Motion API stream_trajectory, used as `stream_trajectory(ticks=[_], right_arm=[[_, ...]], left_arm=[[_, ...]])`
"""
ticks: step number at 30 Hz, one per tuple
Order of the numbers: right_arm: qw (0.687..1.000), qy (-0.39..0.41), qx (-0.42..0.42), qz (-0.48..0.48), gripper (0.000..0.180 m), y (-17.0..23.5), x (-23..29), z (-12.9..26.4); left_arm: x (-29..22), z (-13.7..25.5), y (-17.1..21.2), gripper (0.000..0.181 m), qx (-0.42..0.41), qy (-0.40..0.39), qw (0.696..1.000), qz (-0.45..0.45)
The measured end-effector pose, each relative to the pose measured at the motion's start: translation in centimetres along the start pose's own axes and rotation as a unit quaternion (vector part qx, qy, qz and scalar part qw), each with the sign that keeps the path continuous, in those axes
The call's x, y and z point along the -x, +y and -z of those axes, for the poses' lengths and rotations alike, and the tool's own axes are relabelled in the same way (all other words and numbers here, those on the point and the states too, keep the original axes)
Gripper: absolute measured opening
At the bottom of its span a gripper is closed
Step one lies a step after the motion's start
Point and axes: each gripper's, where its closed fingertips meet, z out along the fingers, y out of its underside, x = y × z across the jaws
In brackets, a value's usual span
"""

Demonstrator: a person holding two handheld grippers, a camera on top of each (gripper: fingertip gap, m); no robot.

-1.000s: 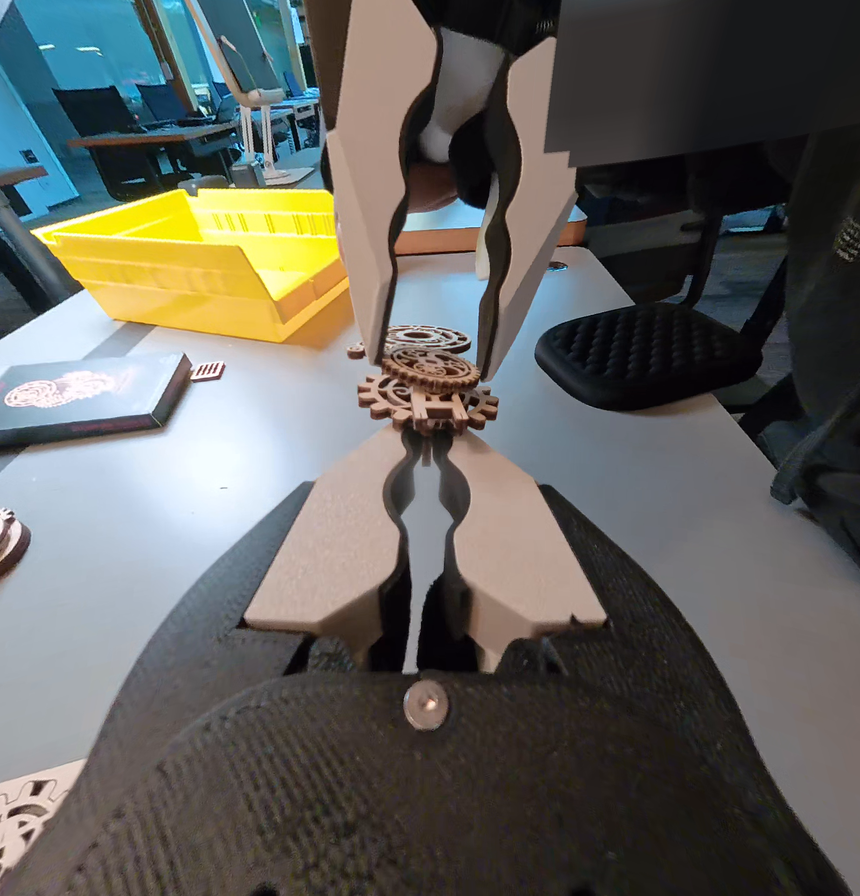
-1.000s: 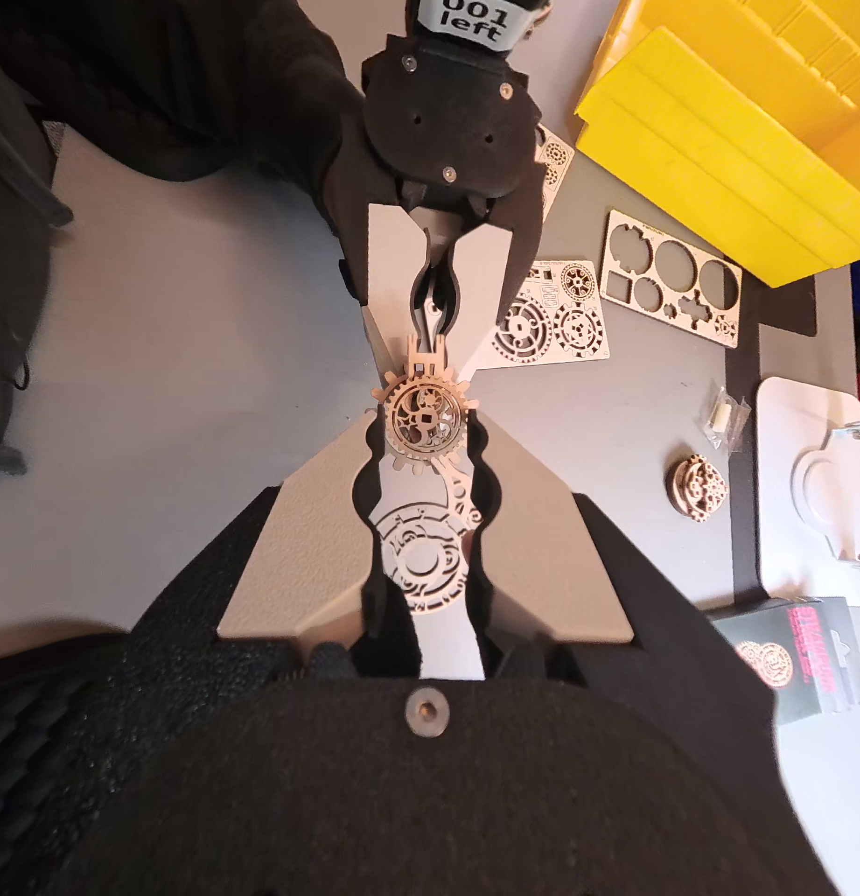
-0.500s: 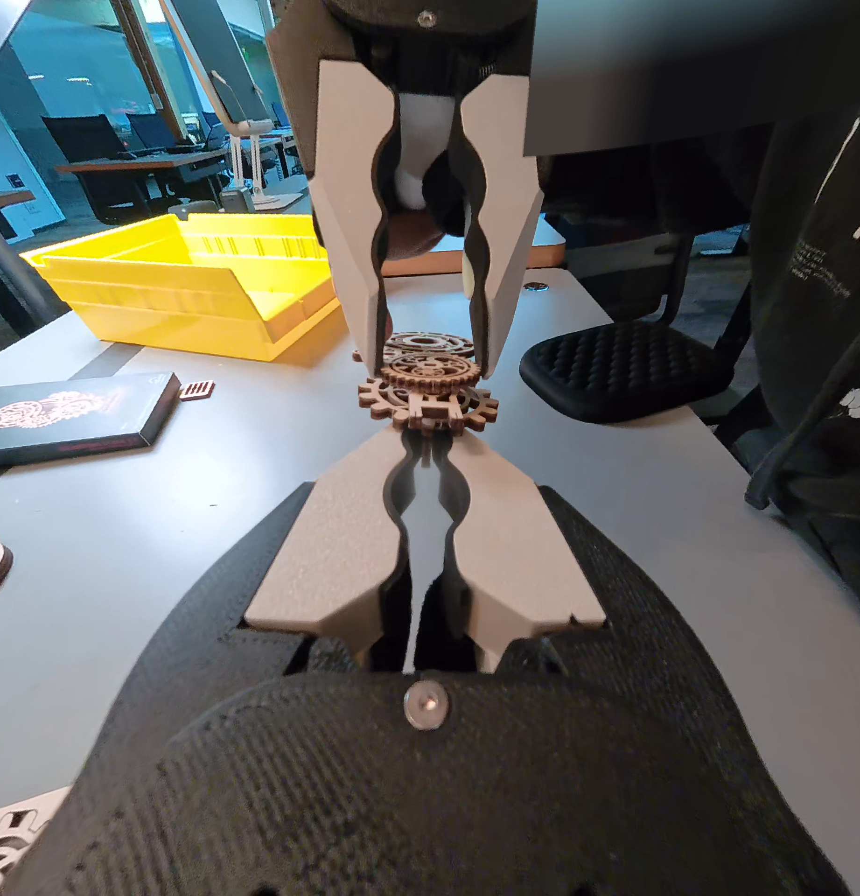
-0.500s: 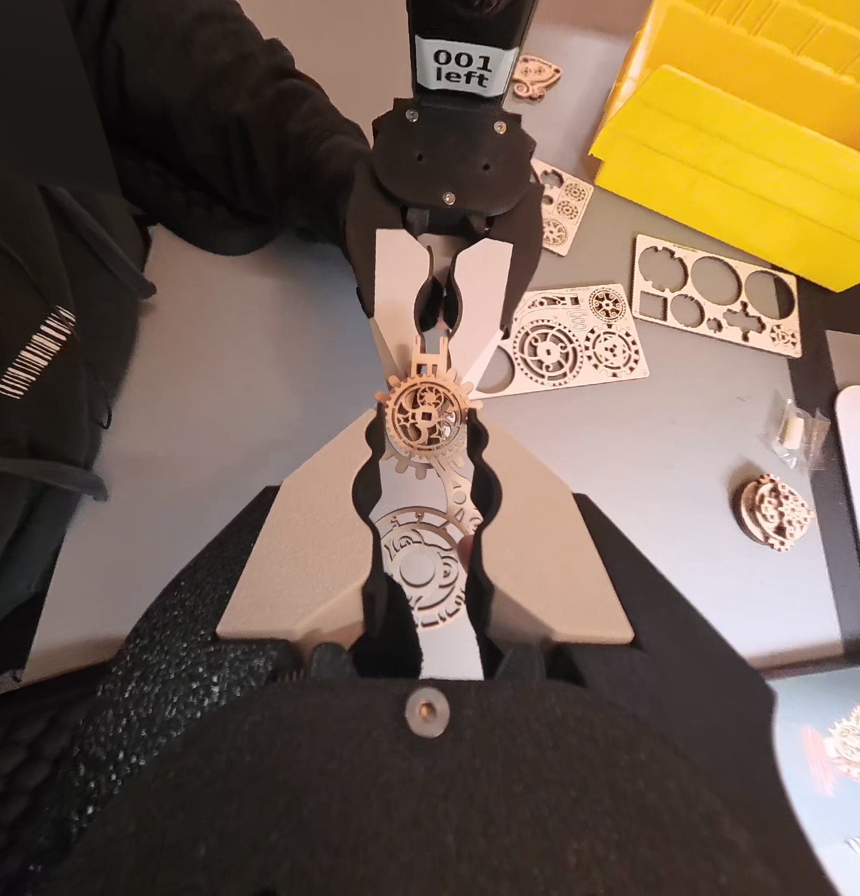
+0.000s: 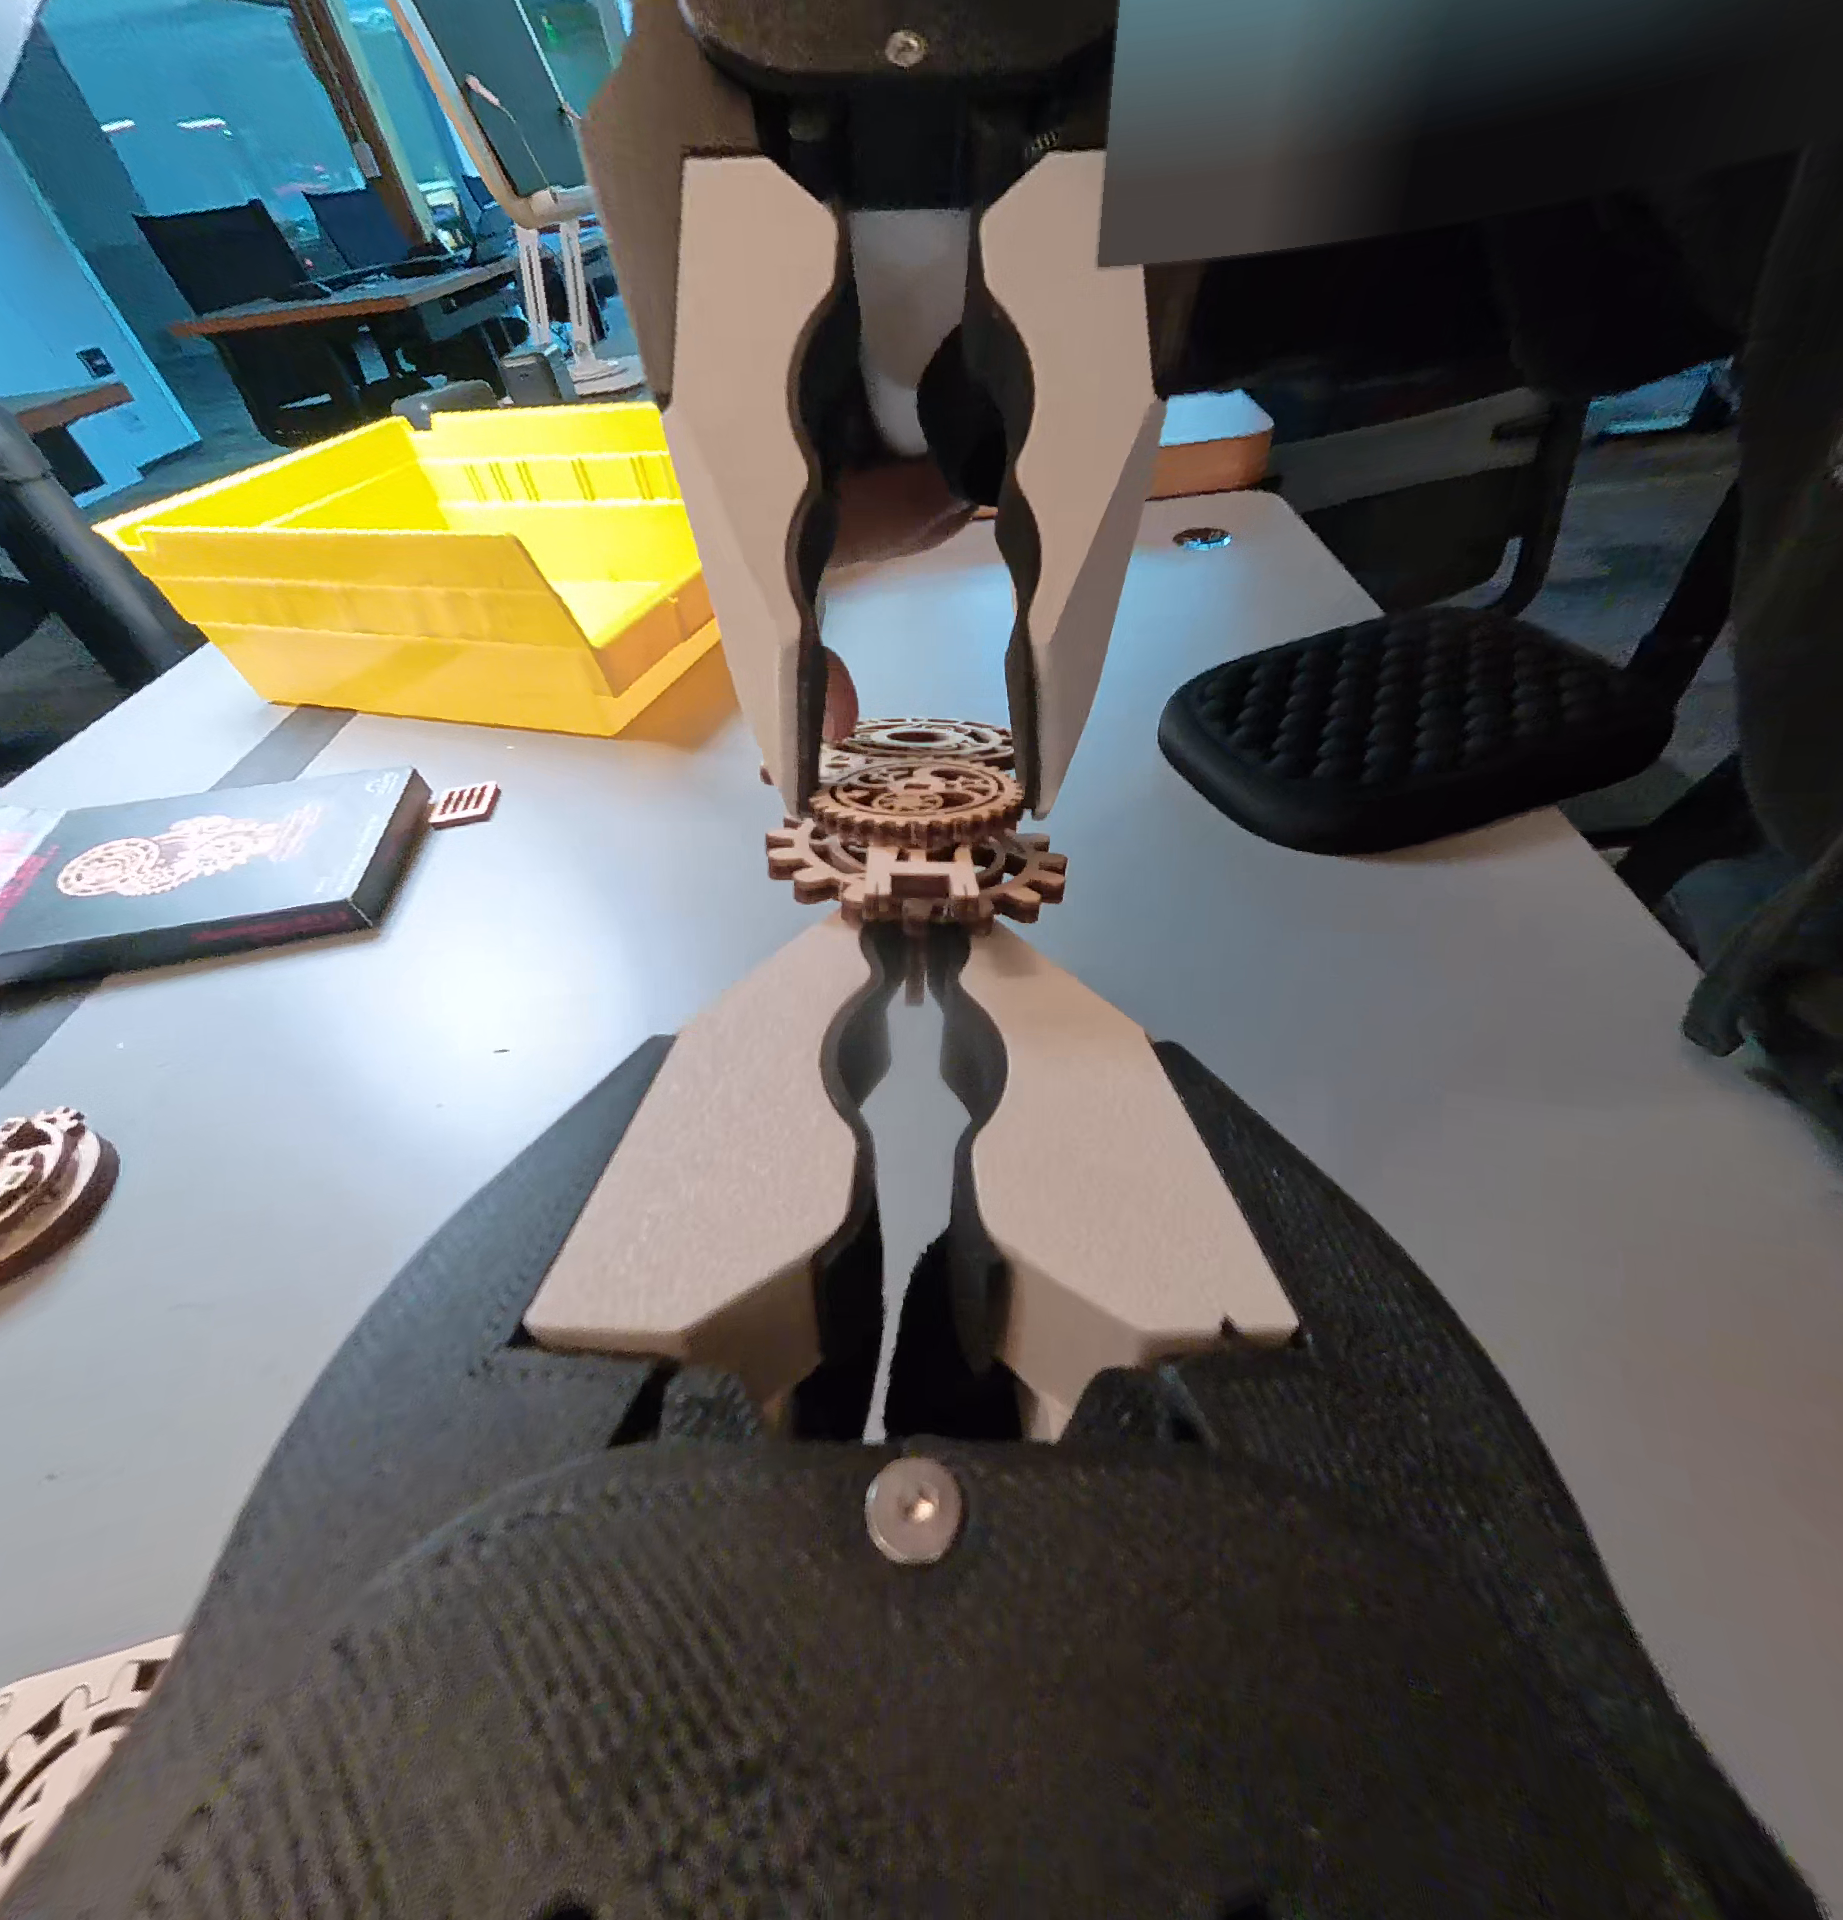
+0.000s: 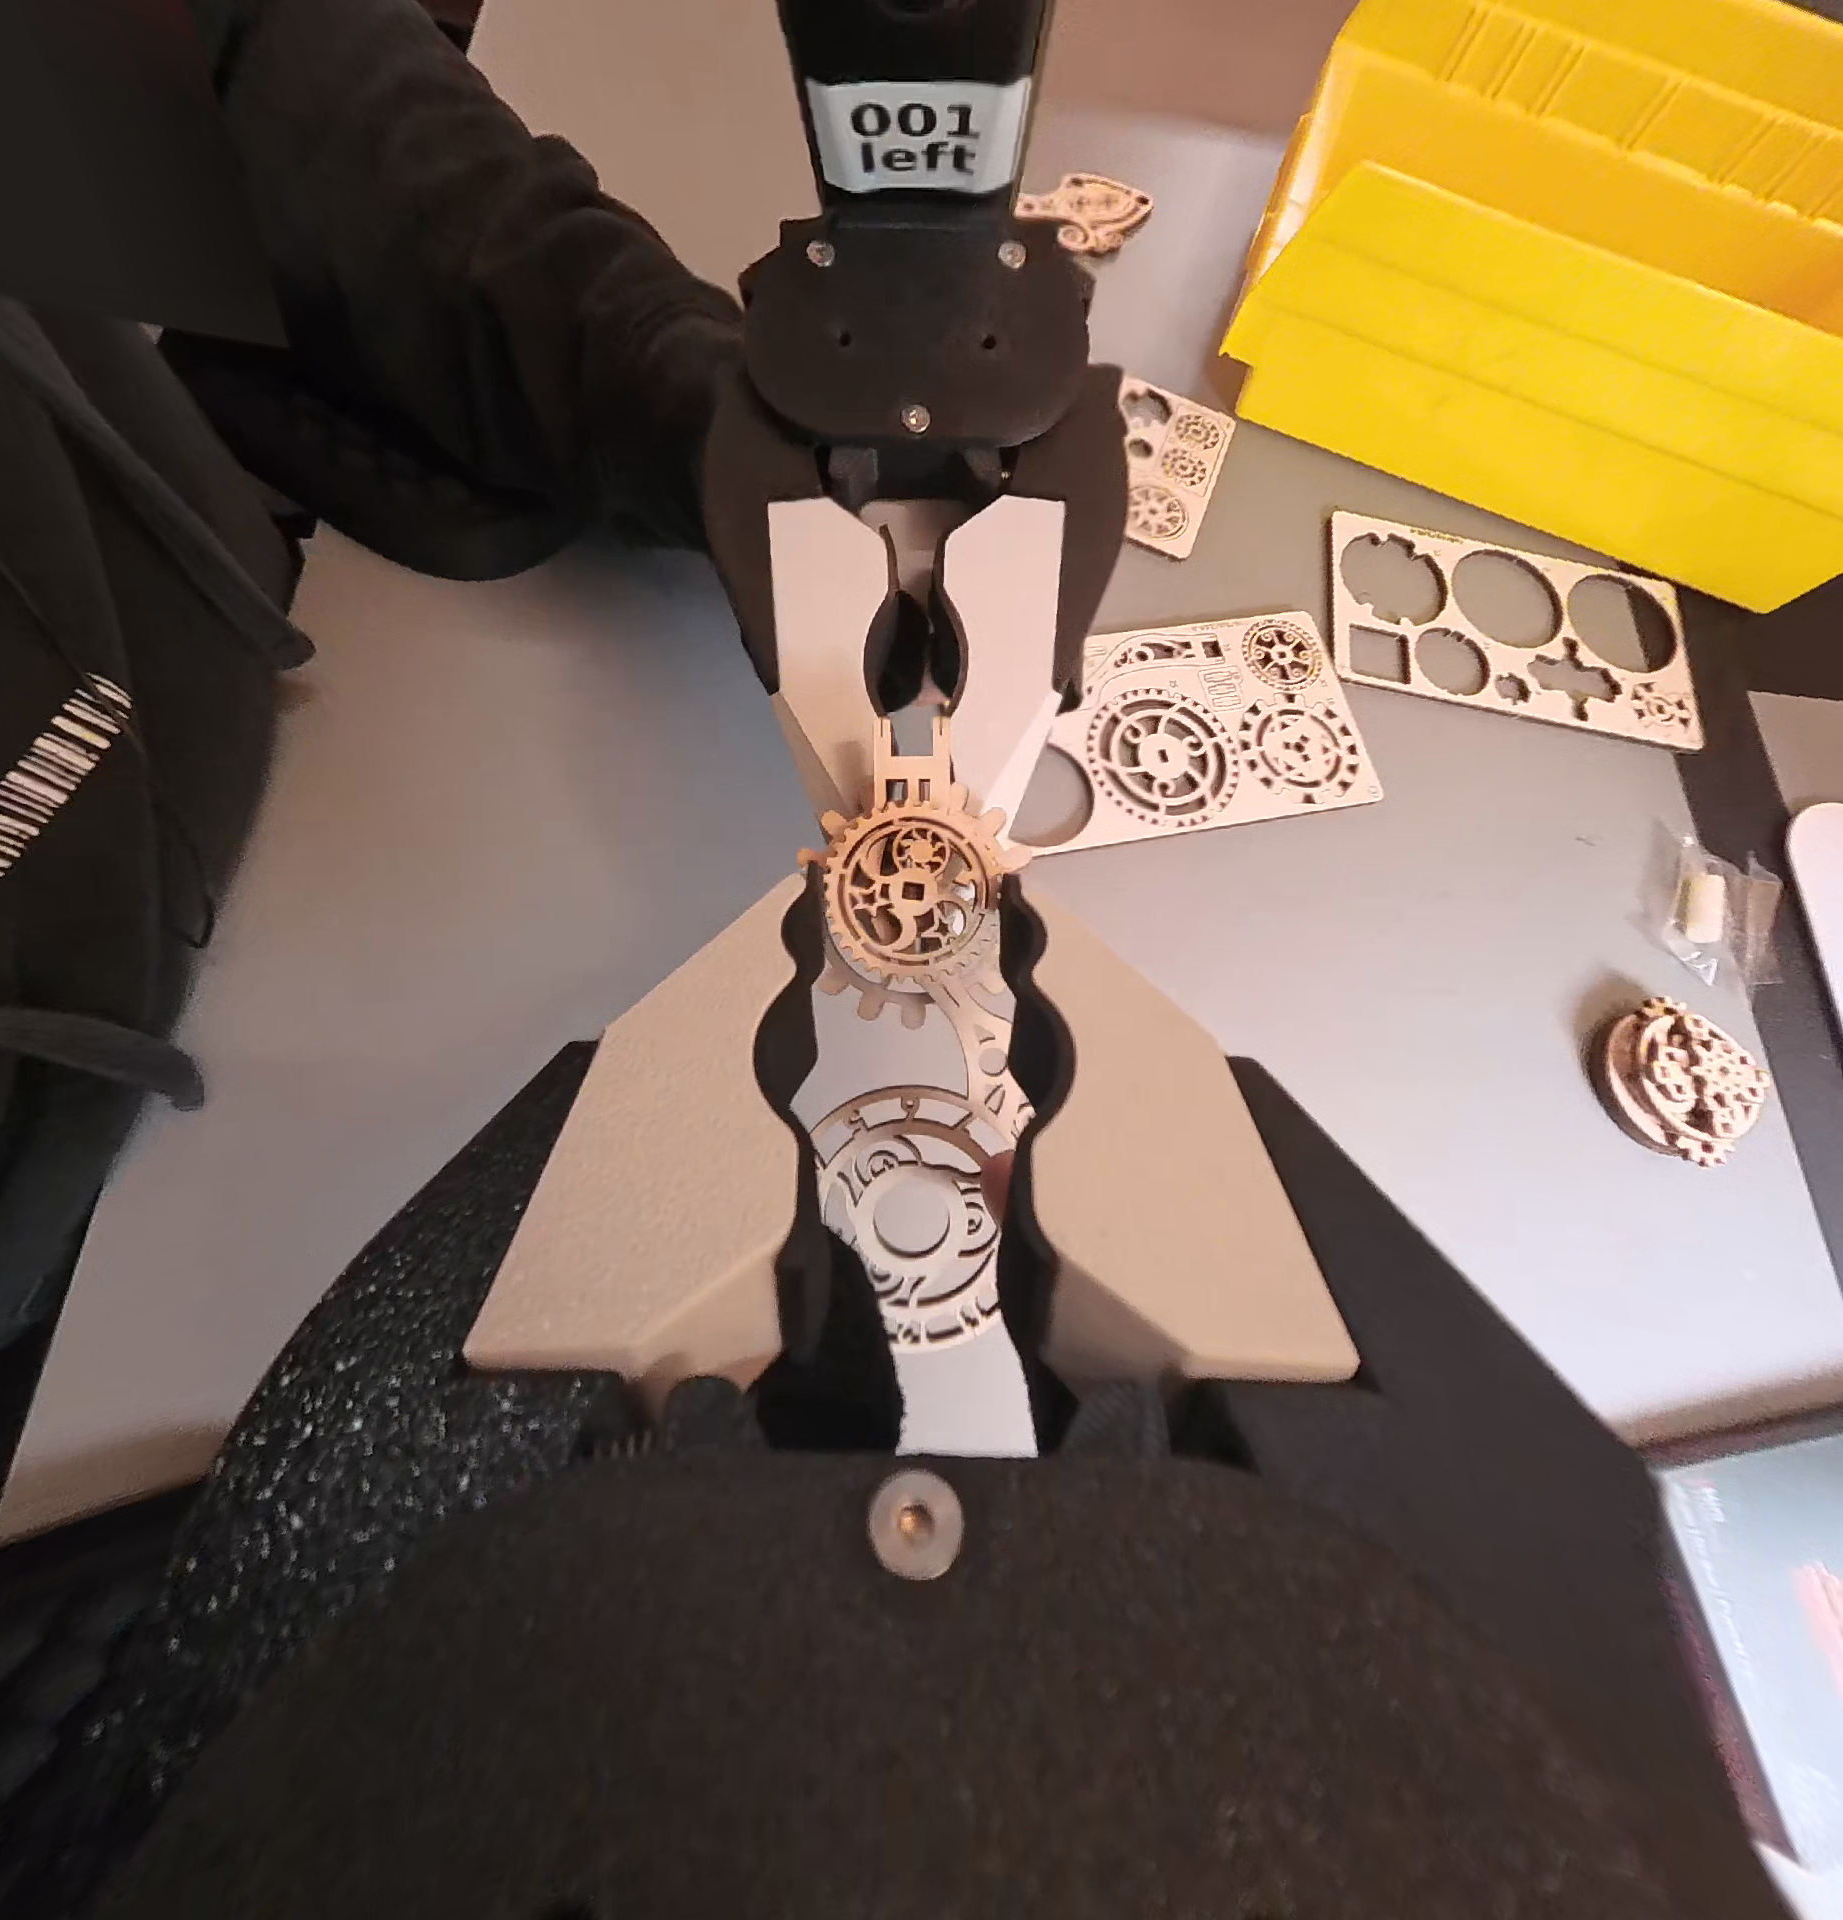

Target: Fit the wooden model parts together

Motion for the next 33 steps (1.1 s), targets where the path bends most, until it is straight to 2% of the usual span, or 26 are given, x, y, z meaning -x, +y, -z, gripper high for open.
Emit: stream_trajectory(ticks=[8, 14, 17, 20, 28, 33], right_arm=[[0.997, -0.063, -0.009, 0.051, 0.032, 0.3, 1.2, -0.2], [1.000, 0.014, 0.012, -0.017, 0.032, 0.7, -0.6, -0.8], [1.000, -0.006, -0.017, 0.009, 0.032, 0.4, 0.2, -0.4], [0.997, -0.031, -0.006, 0.063, 0.032, 0.8, 0.9, -0.5], [0.999, -0.008, -0.017, 0.038, 0.032, 0.3, 0.4, -0.3], [0.998, -0.001, 0.009, 0.063, 0.032, 0.1, 0.3, 0.1]], left_arm=[[-1.3, -0.1, 0.3, 0.000, -0.010, 0.067, 0.997, 0.031], [0.5, 0.0, 1.0, 0.000, 0.013, 0.010, 0.999, 0.041], [-0.3, -0.1, 0.4, 0.000, 0.001, 0.034, 0.999, 0.037], [-1.0, -0.3, 0.7, 0.000, 0.007, 0.052, 0.998, 0.031], [-0.5, -0.1, 0.2, 0.000, 0.000, 0.044, 0.998, 0.043], [-0.3, -0.2, 0.0, 0.000, -0.013, 0.039, 0.998, 0.042]])
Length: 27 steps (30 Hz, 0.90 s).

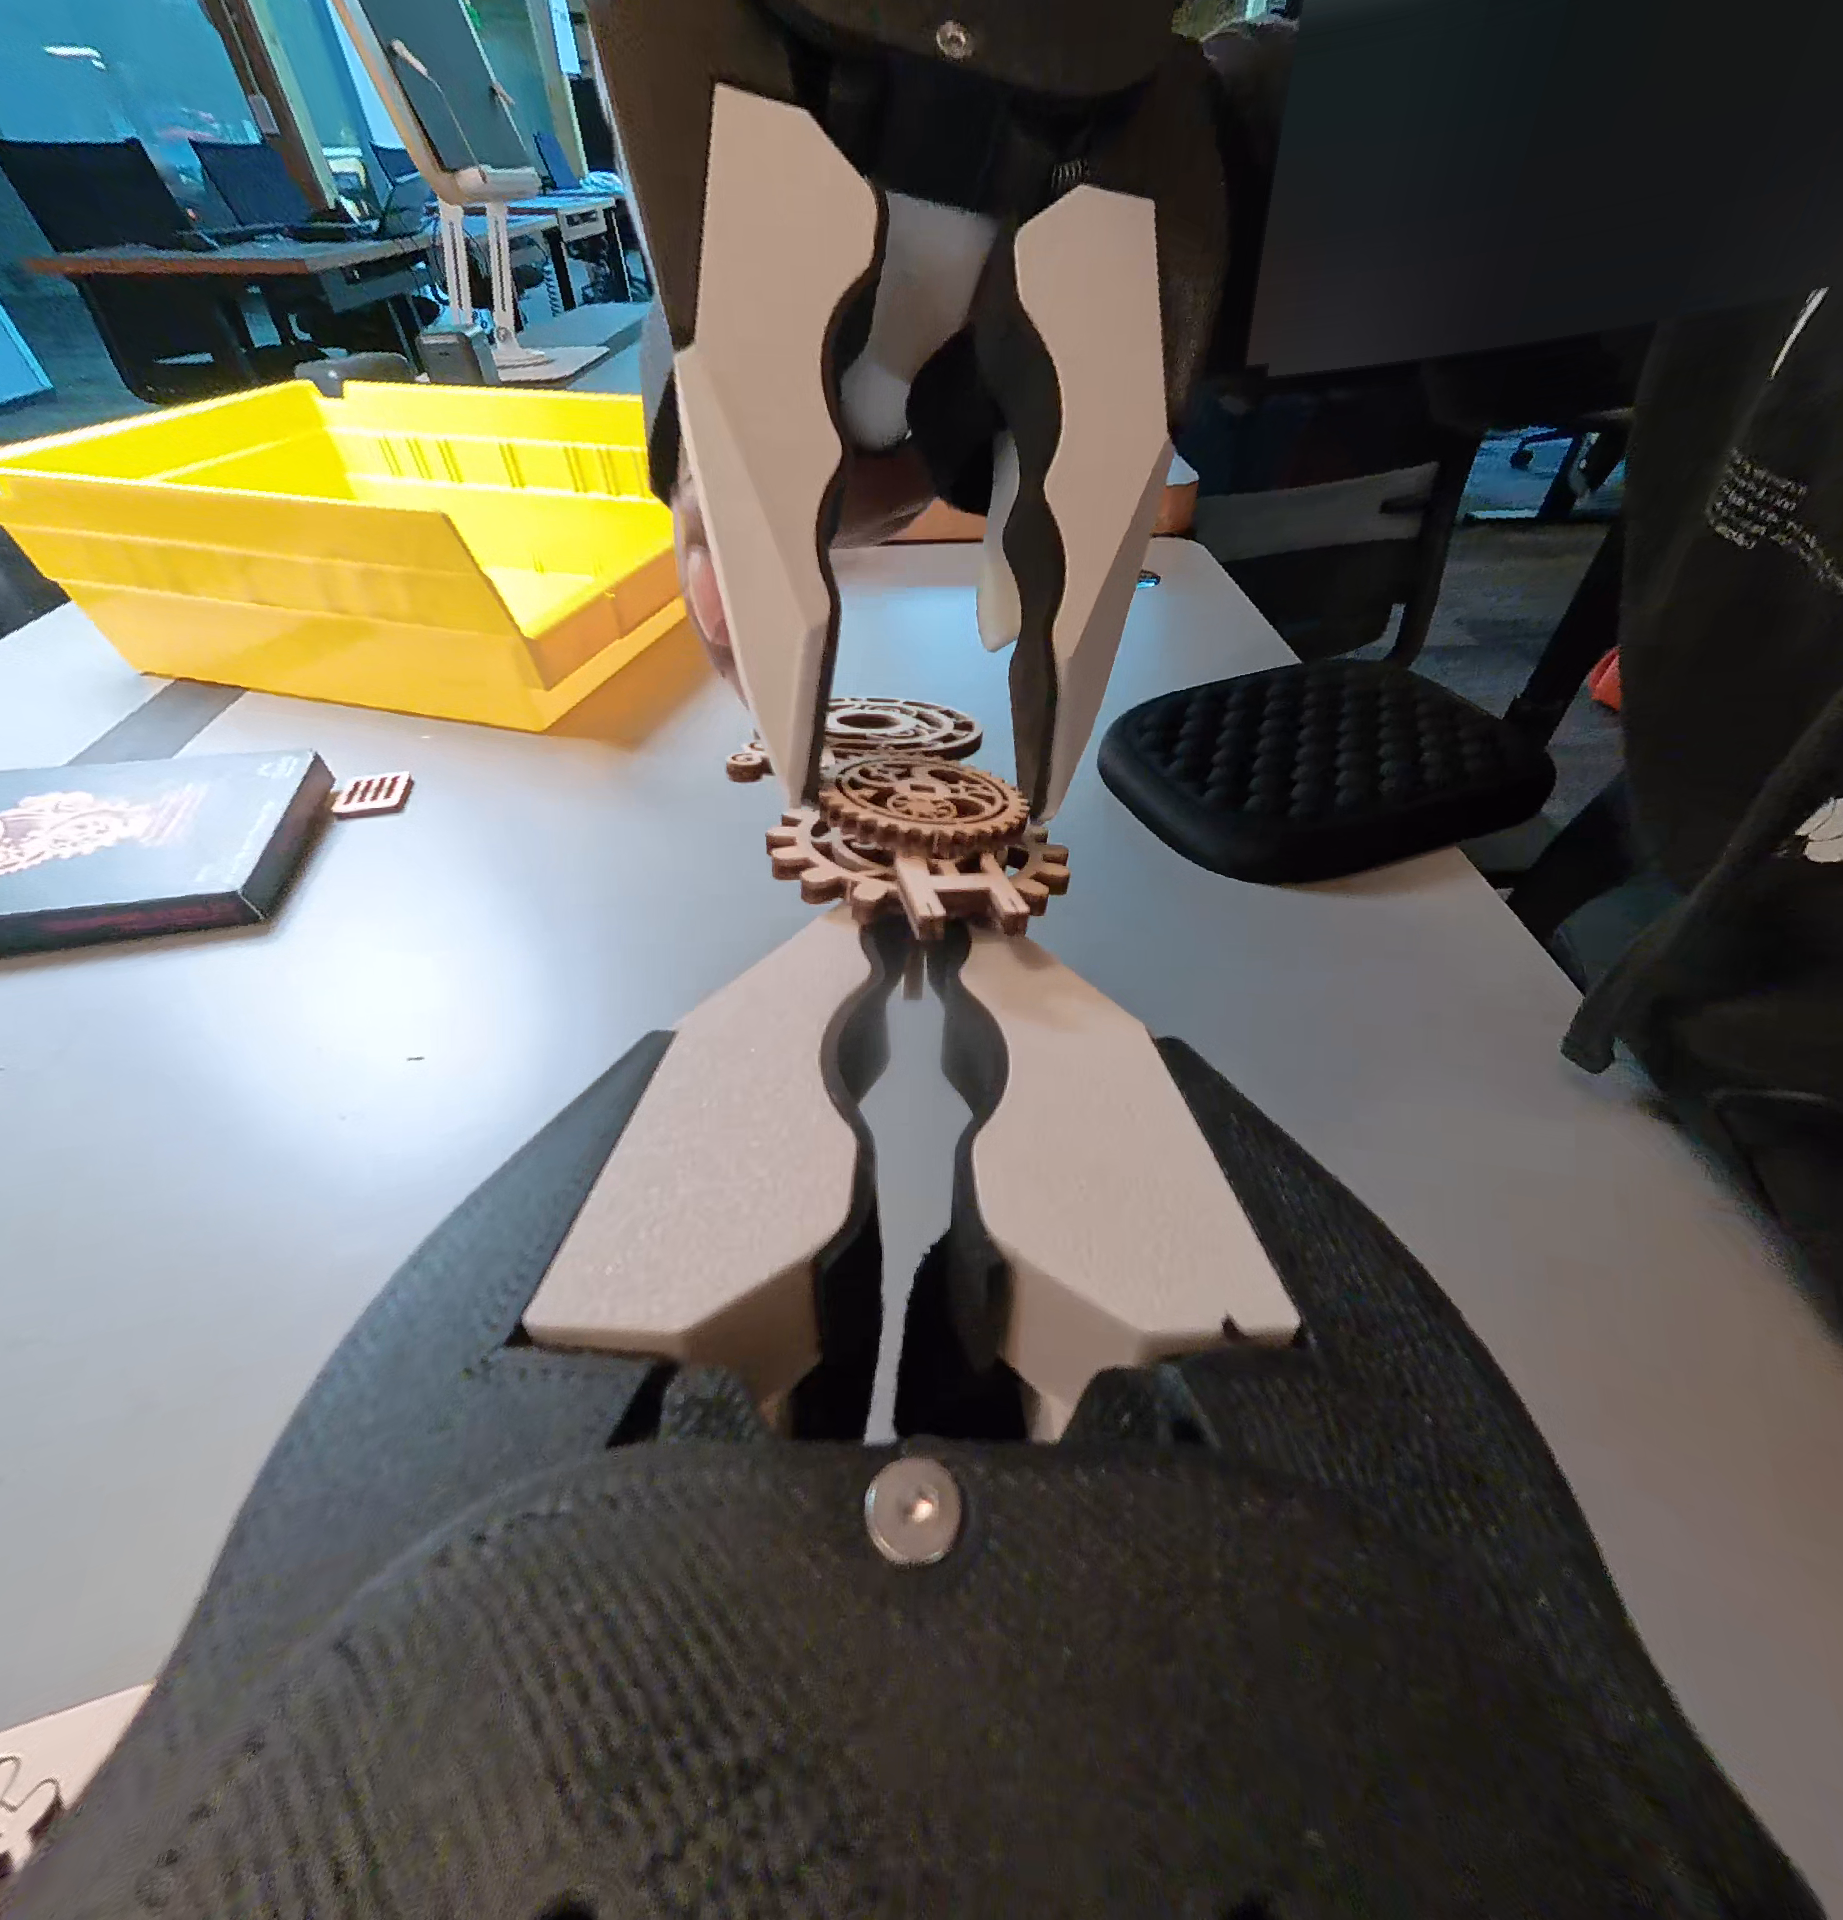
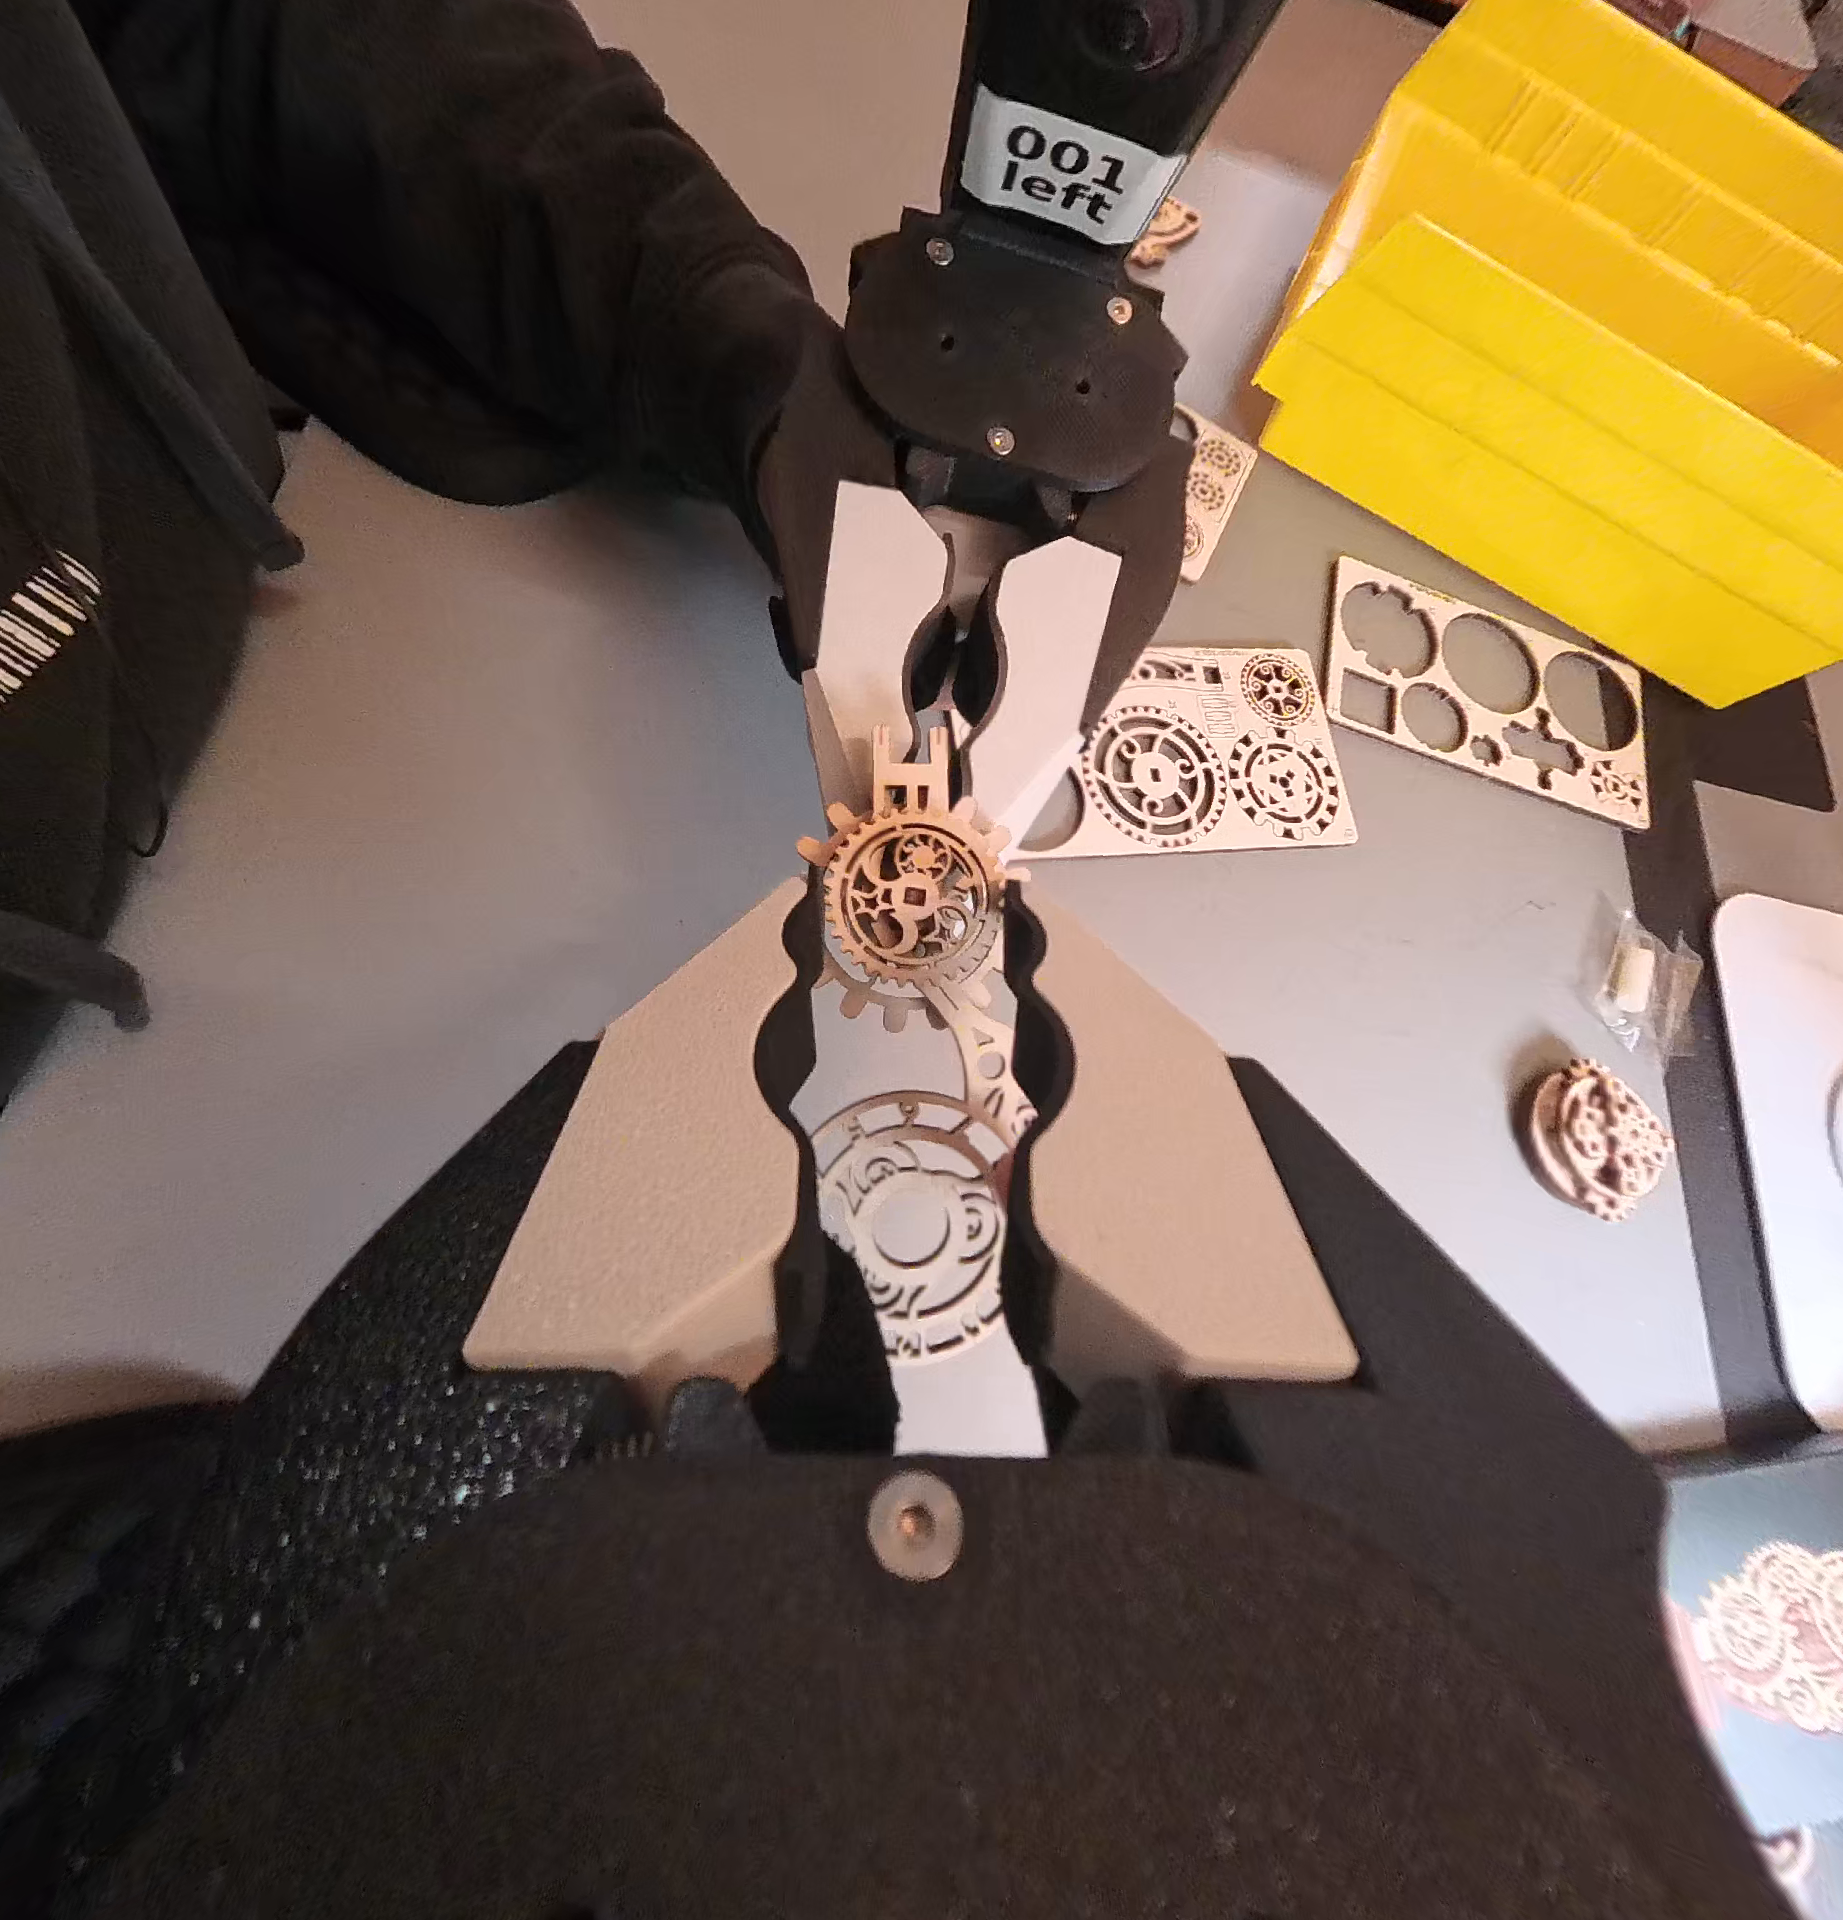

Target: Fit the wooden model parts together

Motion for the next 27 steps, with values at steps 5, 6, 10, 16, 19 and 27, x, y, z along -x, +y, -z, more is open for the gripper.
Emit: stream_trajectory(ticks=[5, 6, 10, 16, 19, 27], right_arm=[[1.000, 0.025, 0.016, 0.009, 0.036, -0.9, -1.0, 0.8], [1.000, 0.029, 0.009, 0.005, 0.035, -1.3, -1.1, 1.2], [0.998, 0.034, 0.027, -0.033, 0.018, -1.0, -1.4, 1.3], [0.996, 0.017, 0.068, -0.051, 0.013, 1.0, -1.1, -0.2], [0.996, 0.018, 0.076, -0.038, 0.012, 1.0, -0.9, -0.3], [0.995, 0.016, 0.094, -0.035, 0.012, 1.3, -0.4, -0.6]], left_arm=[[1.4, 0.8, -0.2, 0.001, -0.001, -0.039, 0.999, 0.003], [1.7, 0.9, 0.0, 0.001, 0.005, -0.045, 0.999, 0.004], [2.0, 0.7, 0.7, 0.001, 0.037, -0.060, 0.997, -0.010], [1.7, 0.3, 1.3, 0.001, 0.072, -0.071, 0.994, -0.029], [1.6, 0.3, 1.3, 0.000, 0.075, -0.070, 0.994, -0.034], [1.3, 0.0, 1.7, 0.000, 0.092, -0.067, 0.993, -0.041]])
